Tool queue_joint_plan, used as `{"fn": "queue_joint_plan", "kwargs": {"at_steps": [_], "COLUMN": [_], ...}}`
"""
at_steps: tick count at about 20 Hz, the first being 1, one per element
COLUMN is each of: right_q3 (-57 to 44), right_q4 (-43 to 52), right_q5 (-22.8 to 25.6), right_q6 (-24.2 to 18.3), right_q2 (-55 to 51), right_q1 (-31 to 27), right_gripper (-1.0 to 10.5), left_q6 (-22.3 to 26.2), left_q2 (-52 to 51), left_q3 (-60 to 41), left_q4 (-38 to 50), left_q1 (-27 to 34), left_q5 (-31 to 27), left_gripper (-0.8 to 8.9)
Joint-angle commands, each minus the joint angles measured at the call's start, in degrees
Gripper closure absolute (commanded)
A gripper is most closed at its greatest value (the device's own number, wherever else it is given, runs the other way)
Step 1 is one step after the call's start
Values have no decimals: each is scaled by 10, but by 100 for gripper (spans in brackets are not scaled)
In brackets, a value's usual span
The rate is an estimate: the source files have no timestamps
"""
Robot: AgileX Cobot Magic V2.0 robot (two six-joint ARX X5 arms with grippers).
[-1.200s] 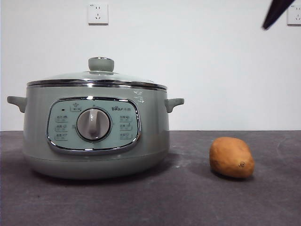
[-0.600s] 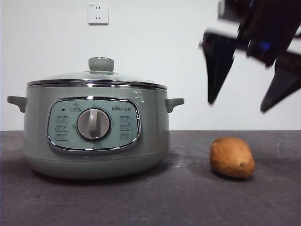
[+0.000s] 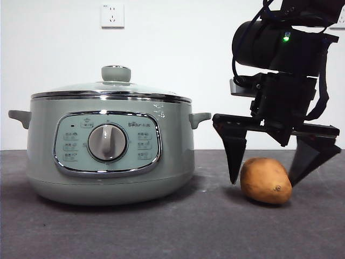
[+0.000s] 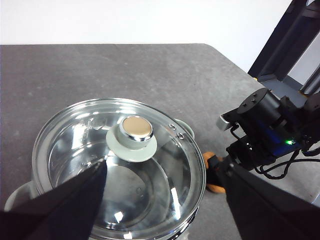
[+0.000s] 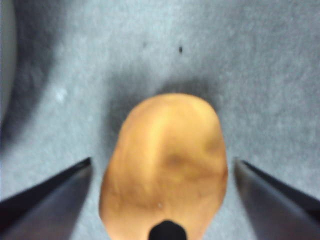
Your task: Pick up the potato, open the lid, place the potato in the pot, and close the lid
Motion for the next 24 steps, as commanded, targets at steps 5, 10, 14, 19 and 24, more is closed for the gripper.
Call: {"fn": "queue_joint_plan", "kwargs": {"at_steps": [5,10,14,19,24], "right_q3": [1,1,1,1,1], "right_q4": [3,-59,-162,-200,-232], "right_q5": [1,-3,-2,-1,2], "right_q6": [8,6,-9,-9,-8], "right_q2": [0,-79,-194,-324,-375], "right_q1": [2,2,2,2,2], "right_gripper": [958,958,958,958,958], "left_q6": [7,7,7,7,54], "left_q2": [-1,-1,21,102,214], "left_q3": [1,1,1,13,79], "left_q4": [-19,-27,-20,31,42], "left_q1": [-1,-1,-3,-52,-136], "left_q5": [-1,-1,-1,-30,-164], "left_gripper": [437,436,436,436,436]}}
